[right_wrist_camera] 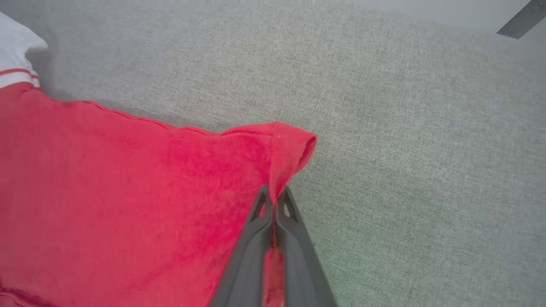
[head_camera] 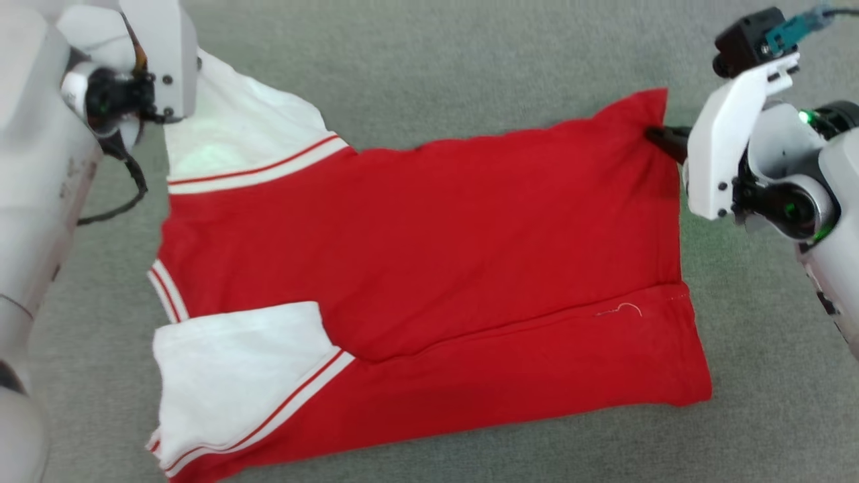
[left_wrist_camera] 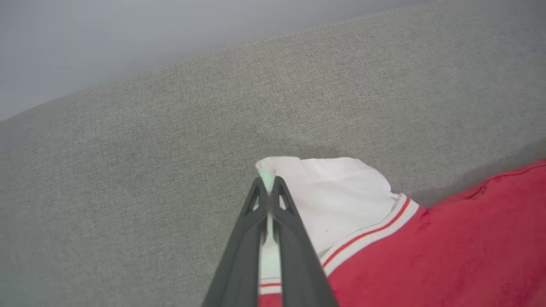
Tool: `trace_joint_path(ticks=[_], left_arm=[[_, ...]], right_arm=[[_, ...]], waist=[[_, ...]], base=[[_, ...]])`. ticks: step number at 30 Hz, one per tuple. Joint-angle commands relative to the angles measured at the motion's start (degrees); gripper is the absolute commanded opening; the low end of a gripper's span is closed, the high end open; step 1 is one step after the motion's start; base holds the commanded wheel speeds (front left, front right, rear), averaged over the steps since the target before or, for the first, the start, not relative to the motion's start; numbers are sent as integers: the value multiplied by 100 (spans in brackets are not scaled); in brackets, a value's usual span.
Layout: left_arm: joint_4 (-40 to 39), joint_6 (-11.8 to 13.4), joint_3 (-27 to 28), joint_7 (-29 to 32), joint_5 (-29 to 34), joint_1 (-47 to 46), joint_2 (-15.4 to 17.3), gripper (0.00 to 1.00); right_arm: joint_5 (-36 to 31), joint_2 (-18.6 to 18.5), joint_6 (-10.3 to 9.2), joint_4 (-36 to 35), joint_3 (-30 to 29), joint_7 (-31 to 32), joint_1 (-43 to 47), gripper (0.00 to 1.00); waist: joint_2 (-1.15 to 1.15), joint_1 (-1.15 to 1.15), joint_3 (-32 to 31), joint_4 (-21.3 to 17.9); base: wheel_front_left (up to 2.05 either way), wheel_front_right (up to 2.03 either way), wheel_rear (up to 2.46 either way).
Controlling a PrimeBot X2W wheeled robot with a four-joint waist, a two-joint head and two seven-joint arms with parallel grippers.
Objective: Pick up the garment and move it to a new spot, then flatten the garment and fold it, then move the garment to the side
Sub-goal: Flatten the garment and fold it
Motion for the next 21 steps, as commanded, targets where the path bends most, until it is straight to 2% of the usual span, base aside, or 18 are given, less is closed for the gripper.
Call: trace_joint_path(ticks=[1,8,13,17,21], left_arm=[[-57,-25,-5,-31,-43,135,23,0],[-507,-50,-130,-58,-118,507,184,0],[-1041,-46,-230,11,-160,898,439,0],[-1658,146,-264,48,-207,1302,736,0],[-2504,540,-293,171,-331,1834,1092,0]], right_arm=[[62,-100,-6,-64,69,-58,125,0],[308,-469,-6,-455,299,-109,518,0],[442,-793,-6,-805,343,-107,954,0],[537,-1011,-6,-1035,268,-127,1378,0],[599,-1166,-6,-1263,144,-135,1824,0]], waist=[[0,0,-291,186],[0,0,-761,372],[0,0,-1040,497],[0,0,-1201,581],[0,0,-1341,643]], base=[[0,0,0],[0,0,0],[0,0,0],[0,0,0],[0,0,0]])
